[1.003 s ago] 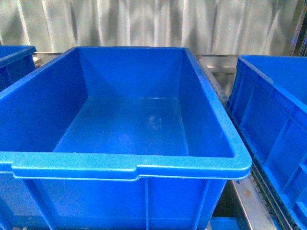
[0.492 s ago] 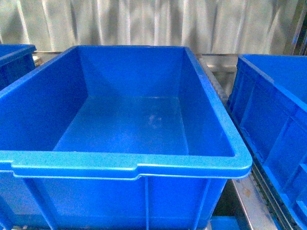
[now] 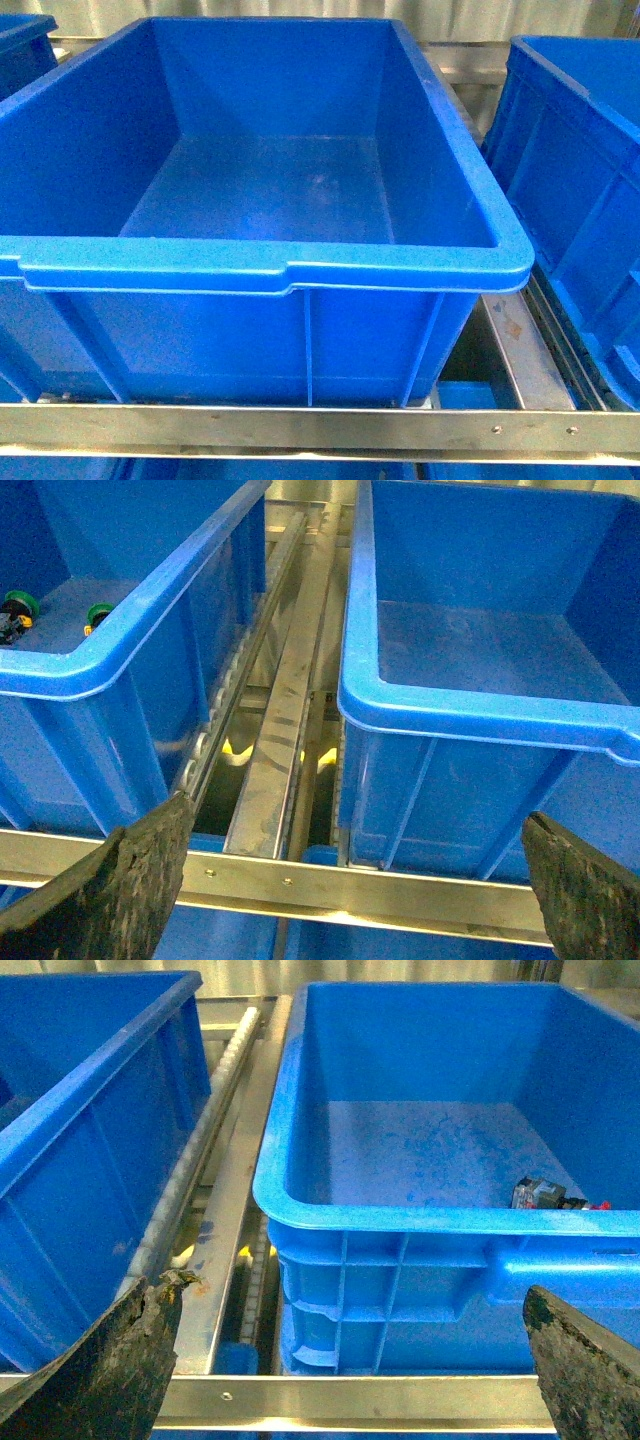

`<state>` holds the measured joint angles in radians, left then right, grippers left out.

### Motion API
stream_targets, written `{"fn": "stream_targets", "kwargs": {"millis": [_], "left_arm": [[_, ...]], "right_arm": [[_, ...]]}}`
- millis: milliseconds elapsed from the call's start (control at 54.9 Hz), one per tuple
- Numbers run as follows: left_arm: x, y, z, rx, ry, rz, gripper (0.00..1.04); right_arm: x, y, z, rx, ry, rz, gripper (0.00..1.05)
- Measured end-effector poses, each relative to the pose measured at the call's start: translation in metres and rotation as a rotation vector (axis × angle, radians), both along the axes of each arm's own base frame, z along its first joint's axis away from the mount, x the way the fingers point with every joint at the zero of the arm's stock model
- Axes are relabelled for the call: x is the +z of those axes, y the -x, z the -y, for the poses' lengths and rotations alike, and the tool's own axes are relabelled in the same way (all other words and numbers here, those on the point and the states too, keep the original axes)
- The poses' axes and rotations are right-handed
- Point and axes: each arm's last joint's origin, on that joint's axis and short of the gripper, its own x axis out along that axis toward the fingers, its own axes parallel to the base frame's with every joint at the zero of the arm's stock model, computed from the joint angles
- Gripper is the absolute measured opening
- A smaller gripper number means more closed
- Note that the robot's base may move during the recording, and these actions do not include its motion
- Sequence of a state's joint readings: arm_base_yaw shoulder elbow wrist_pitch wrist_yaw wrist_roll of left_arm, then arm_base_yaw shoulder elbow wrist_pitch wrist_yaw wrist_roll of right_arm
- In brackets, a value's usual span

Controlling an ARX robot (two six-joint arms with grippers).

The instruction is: Pick red and yellow buttons and place in box

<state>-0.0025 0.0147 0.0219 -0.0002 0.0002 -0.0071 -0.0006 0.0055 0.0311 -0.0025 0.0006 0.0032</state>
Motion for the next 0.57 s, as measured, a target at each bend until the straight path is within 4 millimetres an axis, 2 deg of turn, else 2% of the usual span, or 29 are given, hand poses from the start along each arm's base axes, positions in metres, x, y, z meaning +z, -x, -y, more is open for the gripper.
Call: {"fn": "stream_targets", "kwargs": {"millis": [565], "left_arm": [[0.0, 0.0, 0.0, 0.0, 0.0, 0.0, 0.97]], "right_arm": [[0.0, 0.0, 0.0, 0.0, 0.0, 0.0, 0.99]]}}
